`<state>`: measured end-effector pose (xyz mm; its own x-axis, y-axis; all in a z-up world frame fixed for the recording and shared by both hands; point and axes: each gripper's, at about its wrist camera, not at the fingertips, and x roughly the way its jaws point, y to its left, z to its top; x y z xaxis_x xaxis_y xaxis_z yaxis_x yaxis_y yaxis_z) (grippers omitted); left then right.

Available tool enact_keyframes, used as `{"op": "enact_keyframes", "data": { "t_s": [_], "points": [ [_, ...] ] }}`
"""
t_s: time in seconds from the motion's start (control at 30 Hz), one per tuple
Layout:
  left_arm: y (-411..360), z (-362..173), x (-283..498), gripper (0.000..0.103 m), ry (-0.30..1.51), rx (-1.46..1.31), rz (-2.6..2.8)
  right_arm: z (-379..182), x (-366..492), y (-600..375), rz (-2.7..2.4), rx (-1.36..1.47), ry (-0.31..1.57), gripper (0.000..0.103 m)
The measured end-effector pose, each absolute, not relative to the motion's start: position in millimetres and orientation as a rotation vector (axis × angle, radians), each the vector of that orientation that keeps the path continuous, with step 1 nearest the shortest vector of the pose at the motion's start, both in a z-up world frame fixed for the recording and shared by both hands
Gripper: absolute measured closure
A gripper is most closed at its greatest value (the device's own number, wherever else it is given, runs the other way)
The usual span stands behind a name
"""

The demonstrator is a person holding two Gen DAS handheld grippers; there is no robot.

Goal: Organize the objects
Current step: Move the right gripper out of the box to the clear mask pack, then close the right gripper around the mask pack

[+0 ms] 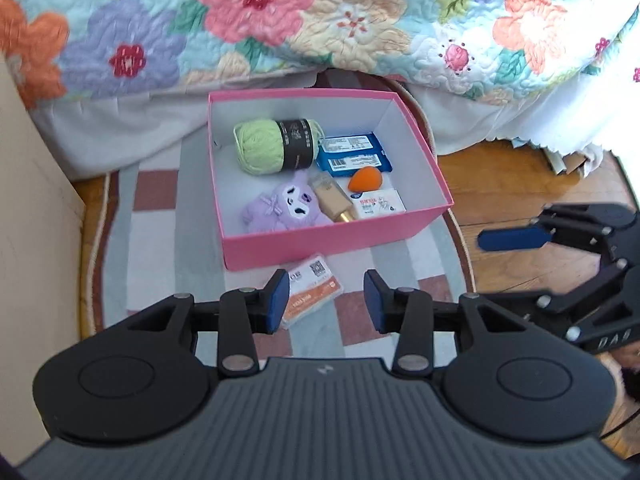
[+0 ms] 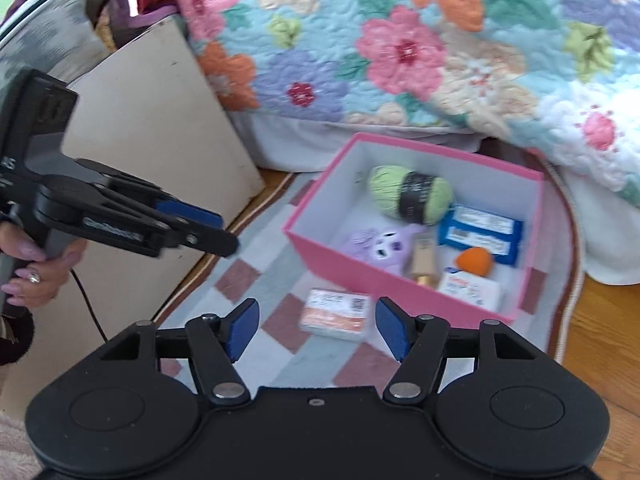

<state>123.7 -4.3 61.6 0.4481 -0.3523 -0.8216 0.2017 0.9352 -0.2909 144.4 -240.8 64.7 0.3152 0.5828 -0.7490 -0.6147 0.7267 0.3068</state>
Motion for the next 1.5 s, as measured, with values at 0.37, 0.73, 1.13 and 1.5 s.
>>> {"op": "enact_keyframes", "data": {
  "t_s": [0.37,0.73,1.13,1.5],
  "points": [
    [26.3,-1.8,109.0,0.058,1.039,-0.27,-0.304,6.6,135.4,-213.7,0.862,0.074,0.963,0.032],
    [20.6,-71.9,138.7,0.046,1.076,-0.321,-0.228,-66.4,154.9,-182.2,0.75,-0.044,0.986,0.015],
    [5.9,-128.3,157.5,0.043,1.087,-0.448,-0.209,-126.9,170.4,-177.6,0.733,-0.052,0.955,0.016],
    [2.8,-138.2,159.0,0.043,1.072,-0.487,-0.195,-137.8,174.4,-176.2,0.765,-0.01,0.938,0.013]
  ]
}}
